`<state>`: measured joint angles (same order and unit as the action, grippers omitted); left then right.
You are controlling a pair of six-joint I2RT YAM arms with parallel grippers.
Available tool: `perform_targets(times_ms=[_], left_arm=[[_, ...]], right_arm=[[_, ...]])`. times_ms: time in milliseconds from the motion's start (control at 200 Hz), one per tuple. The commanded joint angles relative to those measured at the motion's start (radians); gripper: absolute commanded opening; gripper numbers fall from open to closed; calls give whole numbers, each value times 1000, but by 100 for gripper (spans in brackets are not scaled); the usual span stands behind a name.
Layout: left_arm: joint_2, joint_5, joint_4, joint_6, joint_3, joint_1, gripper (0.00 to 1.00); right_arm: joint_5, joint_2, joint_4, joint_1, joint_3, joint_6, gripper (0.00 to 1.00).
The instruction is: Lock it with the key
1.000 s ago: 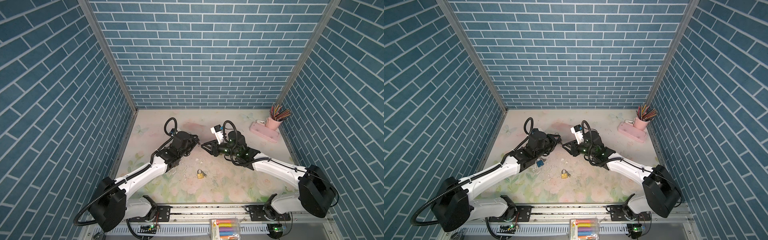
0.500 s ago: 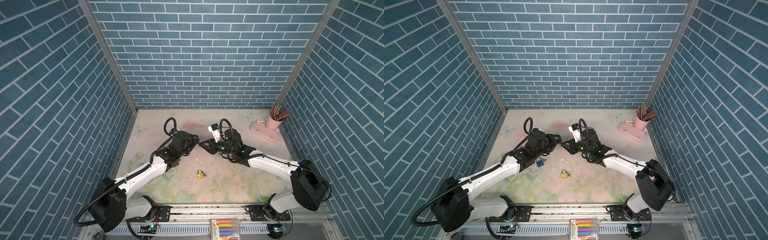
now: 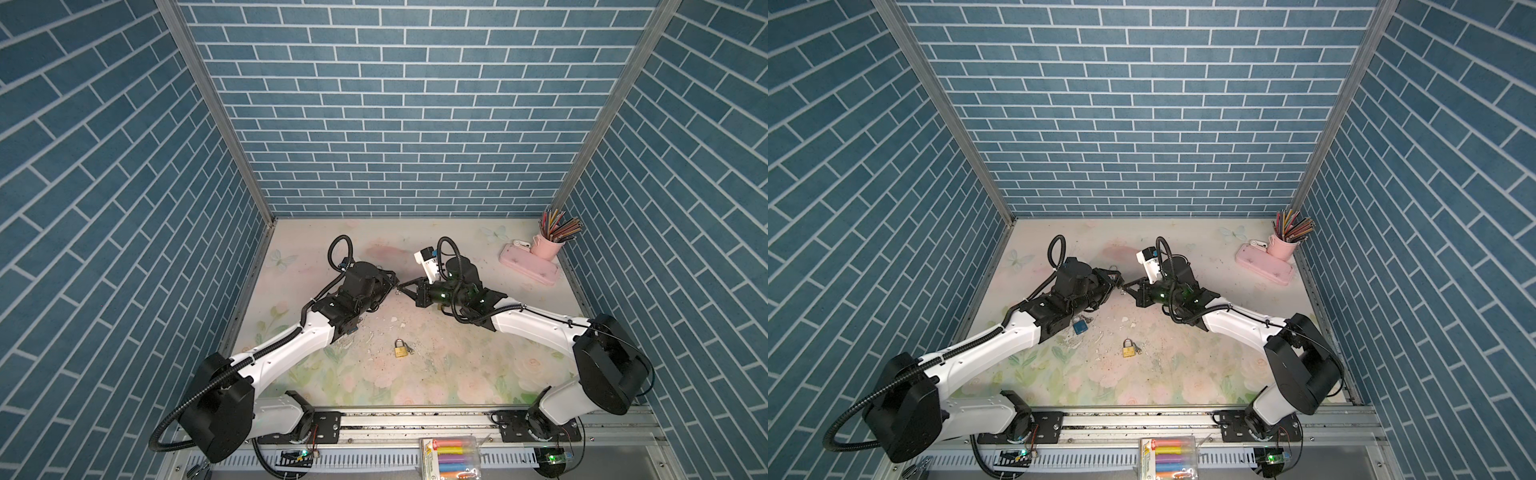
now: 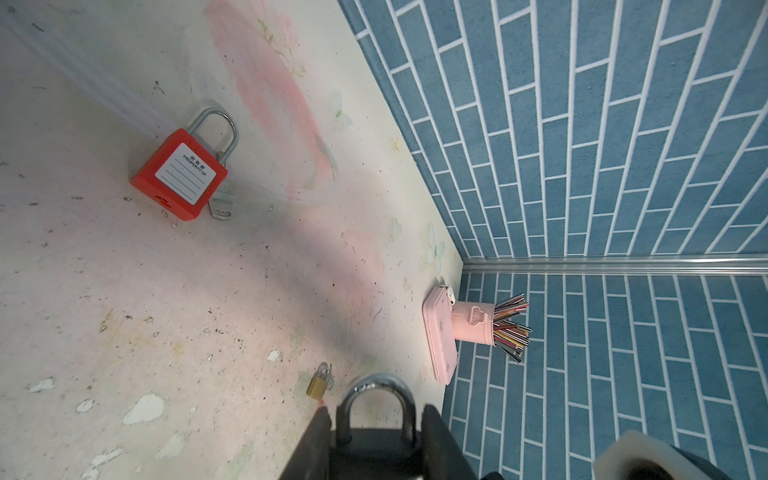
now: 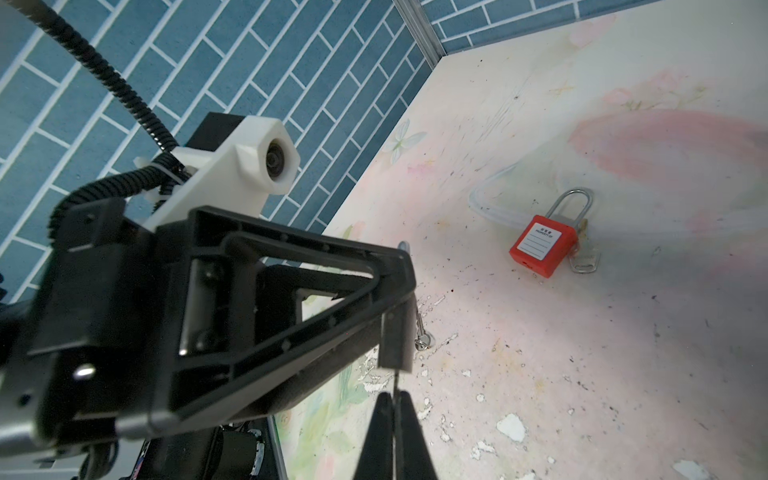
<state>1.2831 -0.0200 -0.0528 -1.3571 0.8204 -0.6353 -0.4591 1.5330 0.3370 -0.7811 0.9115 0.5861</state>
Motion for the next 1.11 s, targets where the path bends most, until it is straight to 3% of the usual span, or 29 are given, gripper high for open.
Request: perform_targets(times_ms=[0,410,555,685,875,1100], left_arm=[[4,-6,-11,8,14,16,0],[12,-36,53,43,40,189,0],[32,-72,92,203,93,202,0],[106,-75,210,380,209,176,0],[270,-145,352,518,376,60,0],[544,-217,491,719,626,-60,0]], right_arm=[[-38,9,20,-10,29,-6,0],[-64,-65,-12,-14,-59,-4,0],[-8,-119,-52,-11,-91,-5,0],[43,-137,-138,14,-83,-1,0],[65,-131,-189,105,-108,40,0],[37,-88,-233,209,-112,75,0]])
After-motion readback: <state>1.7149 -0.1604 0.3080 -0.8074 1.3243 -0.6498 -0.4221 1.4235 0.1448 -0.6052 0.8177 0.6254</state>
